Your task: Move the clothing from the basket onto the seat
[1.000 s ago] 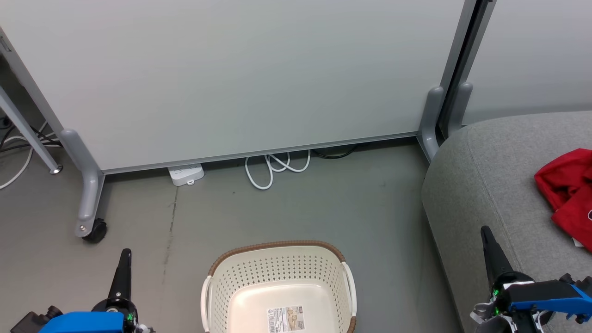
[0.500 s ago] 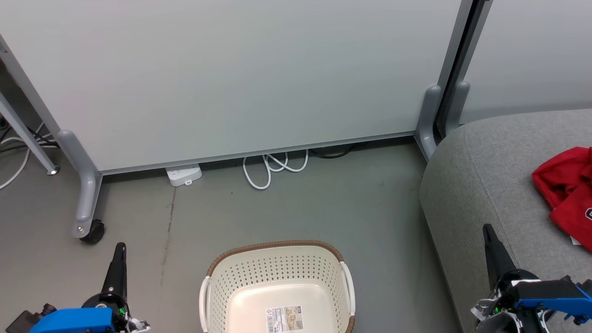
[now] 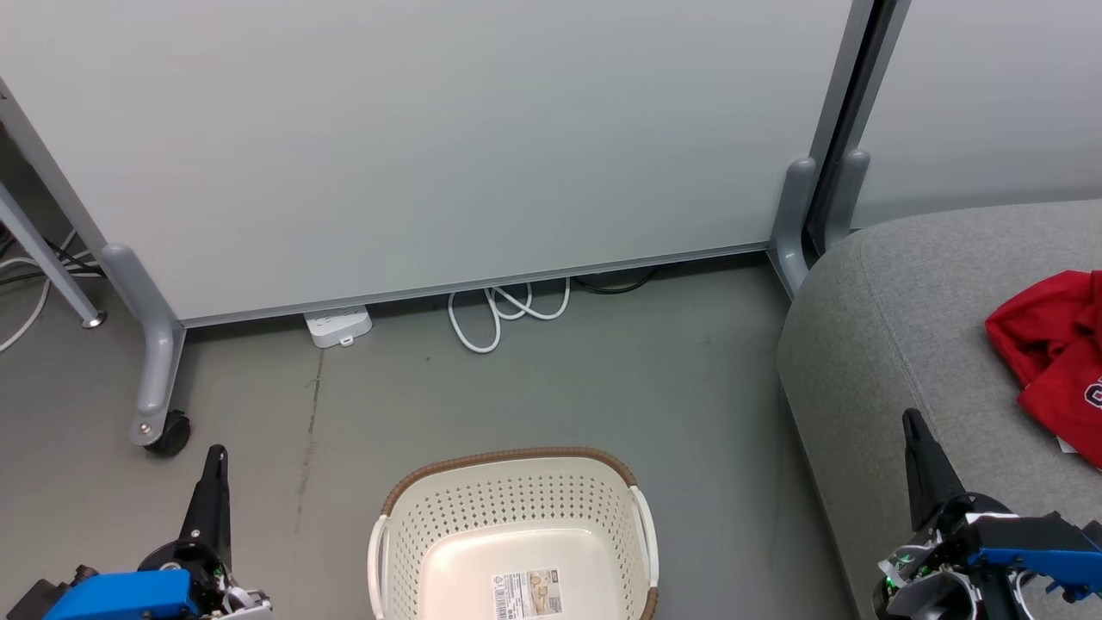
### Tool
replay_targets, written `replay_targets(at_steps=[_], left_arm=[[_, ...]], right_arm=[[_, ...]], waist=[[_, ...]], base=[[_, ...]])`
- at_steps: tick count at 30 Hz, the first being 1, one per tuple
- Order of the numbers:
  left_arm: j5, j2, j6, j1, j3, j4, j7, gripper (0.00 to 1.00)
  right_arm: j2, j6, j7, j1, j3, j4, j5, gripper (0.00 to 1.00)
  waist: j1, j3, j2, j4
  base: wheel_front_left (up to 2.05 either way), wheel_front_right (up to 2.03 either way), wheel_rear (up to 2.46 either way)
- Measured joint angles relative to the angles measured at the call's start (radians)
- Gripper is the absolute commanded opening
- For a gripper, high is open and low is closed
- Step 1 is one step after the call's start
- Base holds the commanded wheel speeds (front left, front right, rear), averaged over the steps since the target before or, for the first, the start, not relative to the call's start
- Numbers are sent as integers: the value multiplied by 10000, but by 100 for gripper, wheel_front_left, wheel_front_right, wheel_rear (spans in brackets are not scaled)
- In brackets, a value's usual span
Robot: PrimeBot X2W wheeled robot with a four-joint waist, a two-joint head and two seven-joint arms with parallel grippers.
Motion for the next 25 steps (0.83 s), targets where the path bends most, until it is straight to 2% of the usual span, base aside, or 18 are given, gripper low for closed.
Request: replay_targets(at_steps=[25], left_arm=[[-242, -4, 0, -12, 75, -36, 79, 0]], right_arm=[[0, 0, 27, -21, -25, 19, 290, 0]], waist=[[0, 4, 0, -18]], base=[[0, 0, 0]])
